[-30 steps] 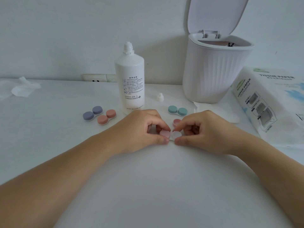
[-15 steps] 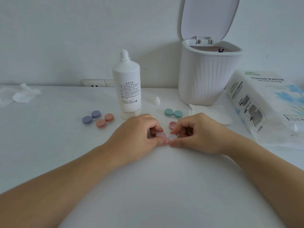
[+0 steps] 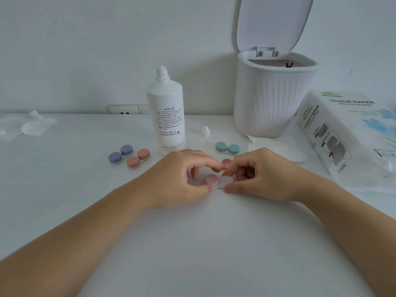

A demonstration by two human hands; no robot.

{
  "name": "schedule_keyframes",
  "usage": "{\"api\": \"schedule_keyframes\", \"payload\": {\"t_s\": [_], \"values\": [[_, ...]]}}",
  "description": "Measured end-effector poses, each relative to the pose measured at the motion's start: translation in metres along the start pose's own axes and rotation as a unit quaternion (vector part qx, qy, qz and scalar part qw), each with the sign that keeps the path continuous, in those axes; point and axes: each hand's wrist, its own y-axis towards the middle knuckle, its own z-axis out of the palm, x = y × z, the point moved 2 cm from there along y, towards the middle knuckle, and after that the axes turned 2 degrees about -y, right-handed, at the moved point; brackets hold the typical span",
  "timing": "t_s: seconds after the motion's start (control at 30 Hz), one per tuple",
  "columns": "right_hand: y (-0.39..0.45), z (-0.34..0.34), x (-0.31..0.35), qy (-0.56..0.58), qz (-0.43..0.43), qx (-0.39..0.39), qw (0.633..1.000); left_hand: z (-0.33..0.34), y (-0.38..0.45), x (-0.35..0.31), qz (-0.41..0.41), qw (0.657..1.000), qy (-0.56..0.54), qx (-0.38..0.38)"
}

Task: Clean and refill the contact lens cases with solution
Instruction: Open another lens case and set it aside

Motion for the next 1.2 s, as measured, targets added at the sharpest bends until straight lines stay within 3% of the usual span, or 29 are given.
{"api": "schedule_keyframes", "payload": {"t_s": [0.2,0.4,0.67,0.9,1.2], "values": [[0.000,0.001,-0.001,0.000,-0.004,-0.005,1.000,0.002,0.002,0.004,0.001,1.000,-0.016,-0.010],[0.000,0.000,0.001,0.000,-0.002,-0.001,1.000,-0.001,0.003,0.007,-0.004,0.999,0.036,0.017],[0.000,0.001,0.000,0.000,0.007,0.006,1.000,-0.009,0.000,0.008,-0.018,0.997,0.065,-0.039],[0.001,0.002,0.000,0.008,0.003,0.000,1.000,-0.001,0.003,0.005,-0.010,0.999,0.034,-0.004],[0.001,0.002,-0.001,0.008,0.006,0.010,1.000,-0.007,0.002,0.009,-0.016,0.995,0.088,-0.044]]}}
